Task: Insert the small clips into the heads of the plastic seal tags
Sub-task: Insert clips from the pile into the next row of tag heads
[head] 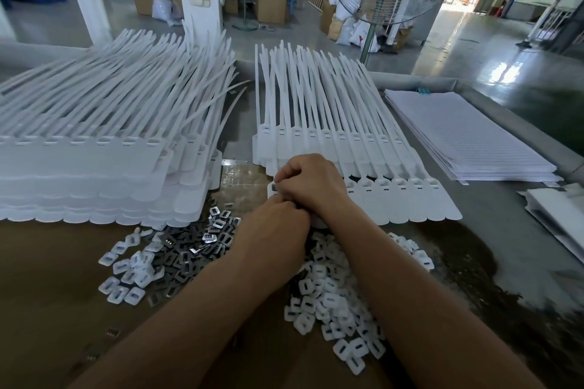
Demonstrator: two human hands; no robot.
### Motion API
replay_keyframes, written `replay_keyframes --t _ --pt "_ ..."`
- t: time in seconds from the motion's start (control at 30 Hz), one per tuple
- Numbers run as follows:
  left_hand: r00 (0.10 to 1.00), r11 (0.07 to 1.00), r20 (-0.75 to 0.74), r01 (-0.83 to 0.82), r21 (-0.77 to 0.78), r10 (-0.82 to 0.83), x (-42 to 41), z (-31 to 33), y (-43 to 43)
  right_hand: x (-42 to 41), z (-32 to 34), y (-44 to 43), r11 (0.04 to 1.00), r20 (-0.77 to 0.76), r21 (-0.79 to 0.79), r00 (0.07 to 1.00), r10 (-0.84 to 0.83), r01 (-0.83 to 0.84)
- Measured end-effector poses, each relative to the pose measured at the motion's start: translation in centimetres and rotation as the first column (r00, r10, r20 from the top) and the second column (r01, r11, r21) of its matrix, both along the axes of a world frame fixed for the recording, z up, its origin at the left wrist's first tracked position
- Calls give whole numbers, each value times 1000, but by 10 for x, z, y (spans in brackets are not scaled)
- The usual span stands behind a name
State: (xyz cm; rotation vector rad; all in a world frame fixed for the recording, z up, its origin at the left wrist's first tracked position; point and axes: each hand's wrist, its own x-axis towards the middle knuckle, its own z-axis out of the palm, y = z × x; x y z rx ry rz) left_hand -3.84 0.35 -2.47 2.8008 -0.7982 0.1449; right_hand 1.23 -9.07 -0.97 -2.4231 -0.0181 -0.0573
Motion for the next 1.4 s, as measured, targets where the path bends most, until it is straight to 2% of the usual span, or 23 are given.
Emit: replay_keyframes --t 0.2,0.33,0.43,0.57,0.7,0.83,0.97,1.2,1.4 --pt "999 1000 31 8 -4 -8 1 -1 1 -1 -1 -8 996 12 49 998 68 -68" --pt "999 998 -8 40 -47 -40 9 3 10 -7 5 -25 969 5 192 988 155 -153" --pt "994 992 -99 44 -117 -55 15 9 20 -16 14 -43 972 -16 125 979 203 -200" --pt "993 990 -96 62 -128 -75 18 7 22 -32 30 -54 955 -157 78 942 297 -288" --pt "990 983 -132 33 -178 -57 20 7 23 -44 32 -43 903 -265 -68 881 393 -423" --pt "988 975 -147 13 -224 -47 22 5 23 -51 27 -30 840 -238 -194 856 460 -506" --pt "991 979 -136 -11 -204 -17 24 3 23 -52 24 -23 820 -187 -256 858 478 -512" --pt "993 982 -116 -2 -190 -20 18 8 23 -53 23 -27 842 -168 -172 857 486 -511" --pt "991 982 -126 28 -187 -53 15 12 22 -49 25 -40 905 -144 -57 900 410 -421"
